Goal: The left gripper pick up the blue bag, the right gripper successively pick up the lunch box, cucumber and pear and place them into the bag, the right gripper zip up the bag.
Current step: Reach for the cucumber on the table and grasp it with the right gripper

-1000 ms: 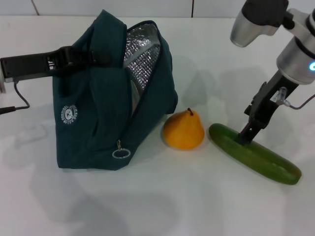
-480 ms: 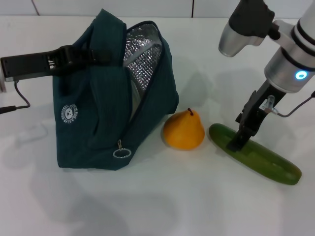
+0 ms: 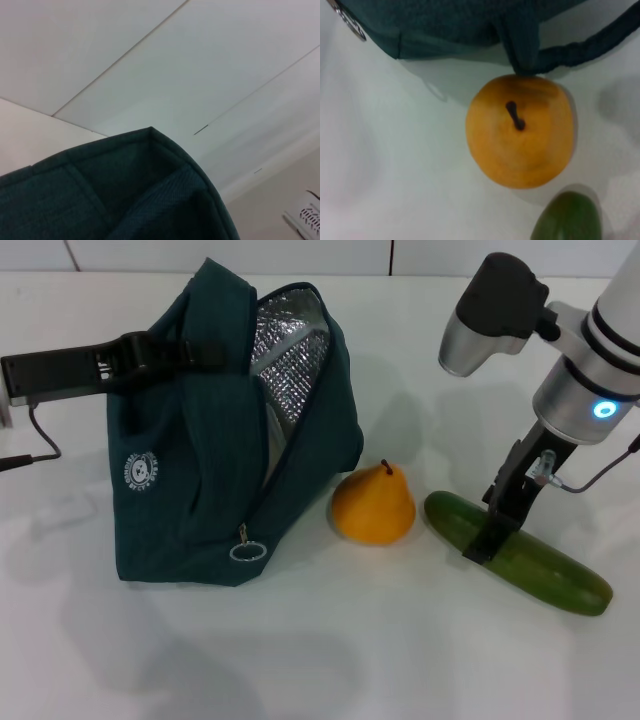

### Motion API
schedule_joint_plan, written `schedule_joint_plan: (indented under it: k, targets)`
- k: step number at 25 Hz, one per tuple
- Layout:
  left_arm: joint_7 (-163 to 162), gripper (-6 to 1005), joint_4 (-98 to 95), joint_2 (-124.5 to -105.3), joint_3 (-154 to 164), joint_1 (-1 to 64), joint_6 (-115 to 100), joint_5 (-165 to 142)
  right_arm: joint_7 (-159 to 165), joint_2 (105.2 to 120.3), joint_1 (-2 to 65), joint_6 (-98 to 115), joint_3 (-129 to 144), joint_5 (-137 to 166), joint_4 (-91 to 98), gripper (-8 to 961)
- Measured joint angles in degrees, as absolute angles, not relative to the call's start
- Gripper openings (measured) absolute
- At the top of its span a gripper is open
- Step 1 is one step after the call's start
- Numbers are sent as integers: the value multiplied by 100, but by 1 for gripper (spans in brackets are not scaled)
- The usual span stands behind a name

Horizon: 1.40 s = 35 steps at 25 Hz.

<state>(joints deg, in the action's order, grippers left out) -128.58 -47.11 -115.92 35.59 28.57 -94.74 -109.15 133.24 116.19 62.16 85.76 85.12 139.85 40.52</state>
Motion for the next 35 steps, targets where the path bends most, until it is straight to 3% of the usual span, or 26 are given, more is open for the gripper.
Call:
schedule_joint_plan:
  k: [35]
  targets:
    - [-12806, 68, -4711, -11602, 3559, 2926, -9466, -10907, 13465, 11619, 6341, 8322, 9085, 13983, 3929, 805]
